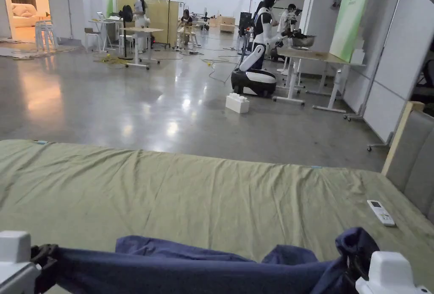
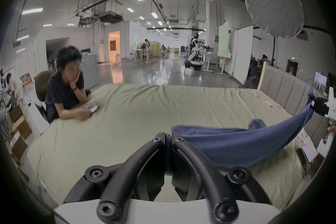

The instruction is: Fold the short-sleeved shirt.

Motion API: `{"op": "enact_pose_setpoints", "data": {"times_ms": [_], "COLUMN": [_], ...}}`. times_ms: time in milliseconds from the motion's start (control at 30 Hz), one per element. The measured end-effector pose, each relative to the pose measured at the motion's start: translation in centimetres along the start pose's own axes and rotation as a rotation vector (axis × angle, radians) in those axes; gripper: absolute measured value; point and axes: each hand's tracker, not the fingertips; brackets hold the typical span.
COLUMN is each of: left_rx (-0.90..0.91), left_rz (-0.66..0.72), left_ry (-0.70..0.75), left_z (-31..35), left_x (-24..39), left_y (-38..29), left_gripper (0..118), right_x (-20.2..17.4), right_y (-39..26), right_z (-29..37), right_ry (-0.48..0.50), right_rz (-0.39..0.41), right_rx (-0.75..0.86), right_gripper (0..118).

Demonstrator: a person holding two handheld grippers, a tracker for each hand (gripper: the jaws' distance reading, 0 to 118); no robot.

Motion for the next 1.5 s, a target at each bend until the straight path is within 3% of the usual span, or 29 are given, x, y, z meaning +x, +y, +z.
{"op": "enact_pose_setpoints", "data": {"times_ms": [133,300,433,567,800,833,900,967,1000,1400,1433,1500], "left_rx": [-0.087,-0.253,-0.365,-0.433,-0.540,-0.547,-0.529,-0.448,-0.430,0.042,0.087,0.168], "left_rz": [0.020,0.059,0.047,0.019,-0.062,-0.062,-0.044,0.004,0.029,0.027,0.017,0.002], "left_ry": [0.021,0.001,0.000,0.012,0.034,0.035,0.038,0.029,0.020,0.020,0.019,0.022], "left_z": [1.5,1.9,1.0,-0.8,-3.9,-4.8,-4.9,-3.0,-2.8,-3.8,-3.9,-2.9], "left_x": [-0.7,-1.5,-1.9,-1.9,-1.0,-1.1,-1.1,0.7,1.1,6.1,6.7,8.1], "left_y": [-4.5,-10.8,-15.1,-17.5,-19.1,-20.1,-20.0,-18.2,-17.7,-6.0,-5.2,-3.1], "left_gripper": [6,6,6,6,7,7,22,55,67,69,67,54], "right_x": [-0.6,-0.6,-0.7,-1.1,-1.7,-1.6,-1.4,-1.1,-0.9,-3.9,-4.3,-5.1], "right_y": [-4.4,-9.7,-13.3,-16.3,-19.0,-19.0,-18.9,-18.2,-17.6,-6.0,-5.1,-3.7], "right_z": [3.2,5.8,5.8,4.8,3.4,3.4,3.4,3.5,3.7,0.7,0.2,-0.3], "right_ry": [0.008,0.023,0.024,0.039,0.024,0.018,-0.015,-0.013,-0.017,-0.070,-0.070,-0.069], "right_rz": [0.044,-0.017,0.044,0.105,0.094,0.087,0.035,0.000,-0.018,-0.084,-0.092,-0.097], "right_rx": [-0.095,-0.207,-0.341,-0.457,-0.550,-0.554,-0.529,-0.509,-0.475,0.014,0.040,0.089], "right_gripper": [6,6,6,6,10,17,58,89,94,93,89,71]}}
